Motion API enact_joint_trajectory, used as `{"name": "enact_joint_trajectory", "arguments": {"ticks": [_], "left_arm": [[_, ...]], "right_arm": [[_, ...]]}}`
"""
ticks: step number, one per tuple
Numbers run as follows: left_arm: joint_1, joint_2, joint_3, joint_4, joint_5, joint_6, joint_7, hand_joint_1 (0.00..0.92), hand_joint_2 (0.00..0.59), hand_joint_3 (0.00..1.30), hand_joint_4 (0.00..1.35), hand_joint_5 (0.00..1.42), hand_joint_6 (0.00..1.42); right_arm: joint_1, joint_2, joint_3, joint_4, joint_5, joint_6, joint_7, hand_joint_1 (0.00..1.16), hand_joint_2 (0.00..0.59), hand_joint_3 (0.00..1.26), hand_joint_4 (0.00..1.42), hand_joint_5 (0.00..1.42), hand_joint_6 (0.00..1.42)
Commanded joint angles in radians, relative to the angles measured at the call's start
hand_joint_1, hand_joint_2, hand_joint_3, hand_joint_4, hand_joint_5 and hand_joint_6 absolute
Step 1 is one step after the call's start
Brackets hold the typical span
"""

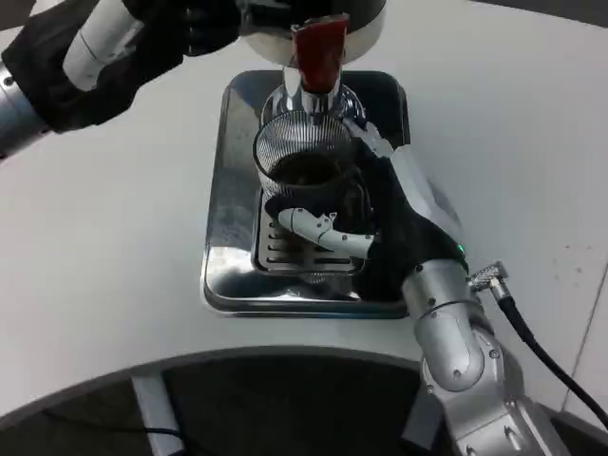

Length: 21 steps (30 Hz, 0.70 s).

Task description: Grasp the cup under the faucet to collect the drink, then remove the cup.

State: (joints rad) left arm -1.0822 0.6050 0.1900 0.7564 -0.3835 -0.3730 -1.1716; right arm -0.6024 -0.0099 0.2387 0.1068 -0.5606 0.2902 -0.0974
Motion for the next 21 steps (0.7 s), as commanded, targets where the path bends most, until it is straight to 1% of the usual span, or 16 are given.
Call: {"name": "enact_joint_trajectory", "arguments": {"ticks": [1,2,4,6,9,11,12,15,17,19,21], "left_arm": [[0.050,0.026,0.025,-0.027,0.000,0.034,0.023,0.000,0.069,0.16,0.13,0.27,0.16],[0.059,0.028,0.028,-0.032,0.000,0.039,0.027,0.000,0.069,0.16,0.13,0.27,0.16],[0.073,0.031,0.034,-0.040,0.001,0.047,0.034,0.000,0.069,0.16,0.14,0.27,0.16],[0.089,0.034,0.040,-0.047,0.001,0.057,0.040,0.000,0.071,0.16,0.14,0.27,0.16],[0.112,0.040,0.048,-0.059,0.002,0.067,0.050,0.000,0.072,0.16,0.14,0.27,0.16],[0.124,0.045,0.052,-0.063,0.002,0.071,0.058,0.000,0.073,0.16,0.15,0.27,0.16],[0.130,0.048,0.055,-0.065,0.002,0.073,0.062,0.000,0.074,0.17,0.15,0.28,0.16],[0.143,0.053,0.061,-0.071,0.003,0.077,0.072,0.000,0.074,0.17,0.16,0.28,0.16],[0.154,0.058,0.064,-0.075,0.004,0.080,0.079,0.000,0.074,0.17,0.16,0.28,0.16],[0.164,0.062,0.068,-0.077,0.005,0.082,0.085,0.000,0.074,0.17,0.16,0.28,0.16],[0.171,0.064,0.070,-0.079,0.006,0.084,0.089,0.000,0.074,0.18,0.16,0.28,0.17]], "right_arm": [[0.027,0.009,0.000,-0.029,-0.004,0.015,-0.028,0.66,0.212,0.24,0.05,0.00,0.02],[0.029,0.009,0.000,-0.032,-0.005,0.016,-0.032,0.69,0.216,0.27,0.07,0.00,0.03],[0.034,0.011,0.001,-0.036,-0.007,0.018,-0.041,0.70,0.217,0.30,0.09,0.00,0.04],[0.037,0.012,0.002,-0.040,-0.008,0.020,-0.049,0.72,0.216,0.34,0.14,0.01,0.06],[0.043,0.014,0.004,-0.044,-0.011,0.022,-0.065,0.74,0.217,0.37,0.16,0.04,0.08],[0.048,0.017,0.006,-0.046,-0.014,0.022,-0.076,0.75,0.213,0.39,0.20,0.06,0.08],[0.050,0.018,0.007,-0.048,-0.015,0.022,-0.080,0.76,0.213,0.45,0.27,0.12,0.10],[0.055,0.020,0.011,-0.051,-0.017,0.021,-0.094,0.79,0.214,0.54,0.38,0.21,0.15],[0.058,0.022,0.016,-0.054,-0.022,0.021,-0.105,0.81,0.218,0.57,0.42,0.25,0.16],[0.061,0.025,0.019,-0.057,-0.029,0.022,-0.114,0.81,0.214,0.60,0.51,0.34,0.22],[0.064,0.028,0.022,-0.060,-0.034,0.023,-0.120,0.82,0.213,0.63,0.56,0.40,0.28]]}}
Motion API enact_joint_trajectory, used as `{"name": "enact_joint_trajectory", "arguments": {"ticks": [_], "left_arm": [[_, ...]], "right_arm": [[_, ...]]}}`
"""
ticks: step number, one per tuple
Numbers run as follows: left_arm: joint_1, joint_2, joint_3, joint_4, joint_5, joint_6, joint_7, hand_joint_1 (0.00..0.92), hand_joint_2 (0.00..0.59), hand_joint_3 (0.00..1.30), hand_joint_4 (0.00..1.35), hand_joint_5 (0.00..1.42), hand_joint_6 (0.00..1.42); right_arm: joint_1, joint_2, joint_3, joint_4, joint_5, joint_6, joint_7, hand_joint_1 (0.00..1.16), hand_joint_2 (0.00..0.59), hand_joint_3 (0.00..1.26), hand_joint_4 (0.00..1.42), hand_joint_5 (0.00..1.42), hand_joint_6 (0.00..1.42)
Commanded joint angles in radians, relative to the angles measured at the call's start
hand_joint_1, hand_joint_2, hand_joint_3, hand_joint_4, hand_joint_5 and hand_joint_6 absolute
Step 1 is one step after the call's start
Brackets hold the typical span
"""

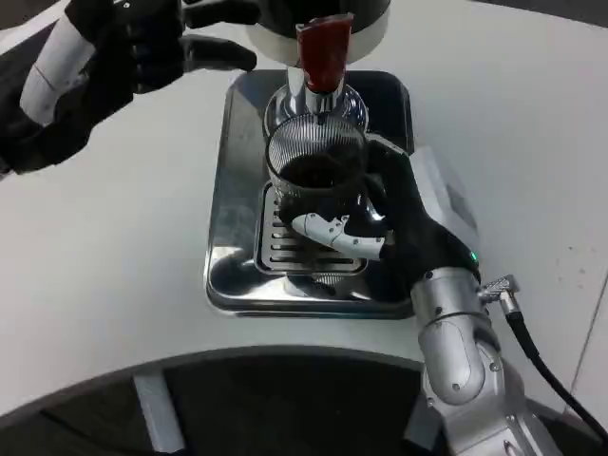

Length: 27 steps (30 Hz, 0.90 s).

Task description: Grasp the cup under the faucet to collect the drink, then remove the cup.

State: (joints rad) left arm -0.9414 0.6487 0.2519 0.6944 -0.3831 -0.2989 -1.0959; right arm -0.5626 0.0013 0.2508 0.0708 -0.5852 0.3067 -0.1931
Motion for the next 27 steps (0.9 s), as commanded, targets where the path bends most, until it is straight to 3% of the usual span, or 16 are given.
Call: {"name": "enact_joint_trajectory", "arguments": {"ticks": [1,8,10,16,27], "left_arm": [[0.038,0.024,0.010,-0.019,0.007,0.010,0.016,0.000,0.074,0.18,0.16,0.28,0.17],[0.084,0.040,0.006,-0.035,0.023,-0.009,0.023,0.000,0.079,0.18,0.16,0.28,0.17],[0.105,0.044,0.004,-0.042,0.028,-0.016,0.021,0.000,0.080,0.18,0.16,0.28,0.17],[0.163,0.056,0.011,-0.087,0.021,-0.018,0.010,0.000,0.077,0.18,0.13,0.26,0.16],[0.255,0.082,0.012,-0.135,0.042,-0.067,0.021,0.000,0.077,0.18,0.05,0.17,0.07]], "right_arm": [[0.025,0.017,0.011,-0.025,-0.012,0.007,-0.027,0.82,0.213,0.64,0.59,0.42,0.30],[0.040,0.021,0.018,-0.032,-0.027,0.011,-0.037,0.85,0.207,0.70,0.70,0.56,0.44],[0.045,0.022,0.020,-0.035,-0.030,0.013,-0.039,0.86,0.208,0.73,0.76,0.66,0.64],[0.050,0.028,0.020,-0.037,-0.040,0.012,-0.049,0.89,0.204,0.81,0.88,0.86,0.96],[0.057,0.034,0.026,-0.039,-0.060,0.007,-0.070,0.93,0.210,0.92,1.06,1.05,1.16]]}}
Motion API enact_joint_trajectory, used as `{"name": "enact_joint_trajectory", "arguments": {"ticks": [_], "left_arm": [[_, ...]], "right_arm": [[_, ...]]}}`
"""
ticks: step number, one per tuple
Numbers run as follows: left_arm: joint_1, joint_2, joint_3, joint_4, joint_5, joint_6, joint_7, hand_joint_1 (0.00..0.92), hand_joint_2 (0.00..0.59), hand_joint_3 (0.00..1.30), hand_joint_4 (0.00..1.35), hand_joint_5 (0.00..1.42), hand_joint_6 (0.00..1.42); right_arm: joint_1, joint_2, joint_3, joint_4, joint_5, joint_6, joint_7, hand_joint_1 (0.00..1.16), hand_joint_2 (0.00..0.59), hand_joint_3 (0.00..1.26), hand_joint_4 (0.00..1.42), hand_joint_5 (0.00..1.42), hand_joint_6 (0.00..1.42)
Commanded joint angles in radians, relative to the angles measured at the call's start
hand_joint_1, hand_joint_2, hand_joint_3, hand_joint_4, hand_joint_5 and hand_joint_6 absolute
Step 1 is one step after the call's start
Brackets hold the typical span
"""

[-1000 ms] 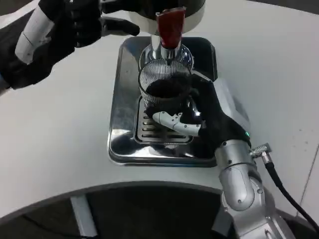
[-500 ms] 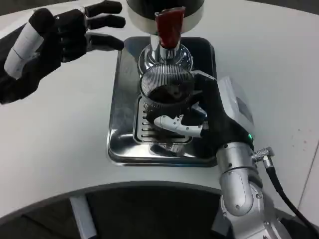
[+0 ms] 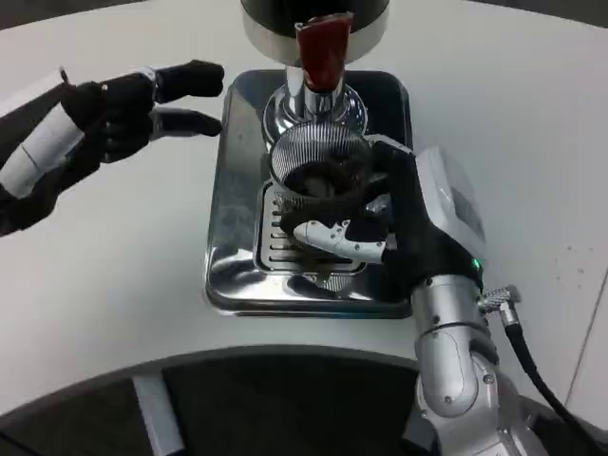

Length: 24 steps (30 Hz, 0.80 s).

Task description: Grasp the cup under the faucet to collect the drink, then remove the cup.

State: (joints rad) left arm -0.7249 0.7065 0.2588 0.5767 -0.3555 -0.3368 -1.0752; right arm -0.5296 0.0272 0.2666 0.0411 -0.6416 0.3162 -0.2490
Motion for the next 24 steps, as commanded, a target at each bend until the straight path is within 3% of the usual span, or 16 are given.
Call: {"name": "enact_joint_trajectory", "arguments": {"ticks": [1,11,24], "left_arm": [[0.047,0.025,0.006,-0.020,0.018,-0.036,0.003,0.000,0.077,0.18,0.05,0.17,0.06],[0.122,0.040,0.002,-0.057,0.050,-0.111,0.048,0.000,0.074,0.13,0.00,0.11,0.01],[0.250,0.045,-0.007,-0.129,0.142,-0.240,0.150,0.000,0.060,0.02,0.00,0.02,0.00]], "right_arm": [[0.026,0.007,0.011,-0.011,-0.004,-0.003,-0.016,0.94,0.211,0.93,1.07,1.06,1.17],[0.067,-0.004,0.024,-0.058,-0.011,-0.017,-0.021,0.98,0.189,0.98,1.17,1.18,1.28],[0.193,-0.033,0.036,-0.242,-0.043,-0.014,0.016,1.00,0.183,0.99,1.19,1.22,1.33]]}}
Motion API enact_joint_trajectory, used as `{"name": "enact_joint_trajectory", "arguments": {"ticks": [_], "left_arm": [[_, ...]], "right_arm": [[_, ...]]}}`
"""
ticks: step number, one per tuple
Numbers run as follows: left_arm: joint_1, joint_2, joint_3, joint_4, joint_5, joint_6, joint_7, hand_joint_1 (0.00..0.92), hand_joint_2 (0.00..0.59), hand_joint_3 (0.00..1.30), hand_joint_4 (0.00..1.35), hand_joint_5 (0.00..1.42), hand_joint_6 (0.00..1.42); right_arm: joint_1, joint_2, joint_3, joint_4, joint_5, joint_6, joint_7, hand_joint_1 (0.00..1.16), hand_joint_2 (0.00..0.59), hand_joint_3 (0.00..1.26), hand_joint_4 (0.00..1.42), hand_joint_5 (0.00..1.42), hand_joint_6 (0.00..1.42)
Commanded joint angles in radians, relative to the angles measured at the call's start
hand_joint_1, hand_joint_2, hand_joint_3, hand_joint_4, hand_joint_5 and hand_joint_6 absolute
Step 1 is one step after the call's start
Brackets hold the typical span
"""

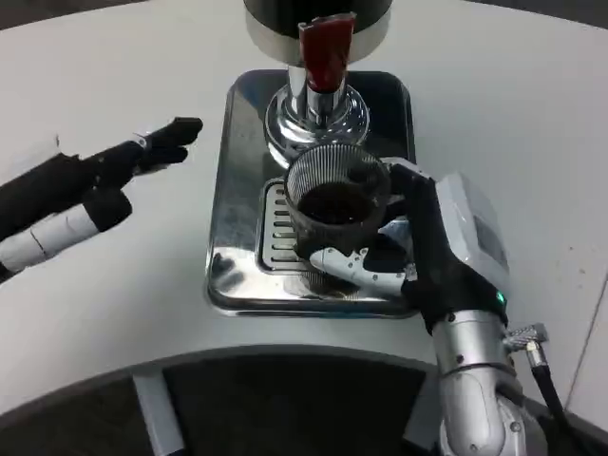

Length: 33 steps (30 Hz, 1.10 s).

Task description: Grasp the cup under the faucet to collect the drink, then remove the cup.

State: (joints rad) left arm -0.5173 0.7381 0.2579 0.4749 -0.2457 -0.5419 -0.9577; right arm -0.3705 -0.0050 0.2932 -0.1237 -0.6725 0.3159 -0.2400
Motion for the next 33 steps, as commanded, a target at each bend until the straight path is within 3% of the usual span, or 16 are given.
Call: {"name": "enact_joint_trajectory", "arguments": {"ticks": [1,10,19,33], "left_arm": [[0.048,0.013,-0.007,-0.032,0.037,-0.038,0.039,0.000,0.059,0.01,0.00,0.01,0.00],[0.131,-0.002,-0.017,-0.102,0.080,-0.050,0.126,0.000,0.040,0.00,0.00,0.00,0.00],[0.169,-0.007,-0.041,-0.141,0.066,-0.088,0.134,0.000,0.009,0.00,0.00,0.00,0.00],[0.303,-0.029,-0.055,-0.255,0.095,-0.229,0.199,0.000,0.002,0.00,0.00,0.00,0.00]], "right_arm": [[0.043,-0.001,0.011,-0.090,-0.015,-0.013,0.011,1.00,0.183,0.99,1.19,1.22,1.33],[0.125,0.000,0.021,-0.212,-0.038,-0.010,0.044,1.00,0.182,0.99,1.21,1.23,1.36],[0.201,-0.005,0.022,-0.336,-0.056,-0.008,0.088,1.01,0.182,1.00,1.21,1.25,1.39],[0.398,-0.068,0.030,-0.559,-0.078,-0.026,0.224,1.00,0.182,0.99,1.21,1.25,1.40]]}}
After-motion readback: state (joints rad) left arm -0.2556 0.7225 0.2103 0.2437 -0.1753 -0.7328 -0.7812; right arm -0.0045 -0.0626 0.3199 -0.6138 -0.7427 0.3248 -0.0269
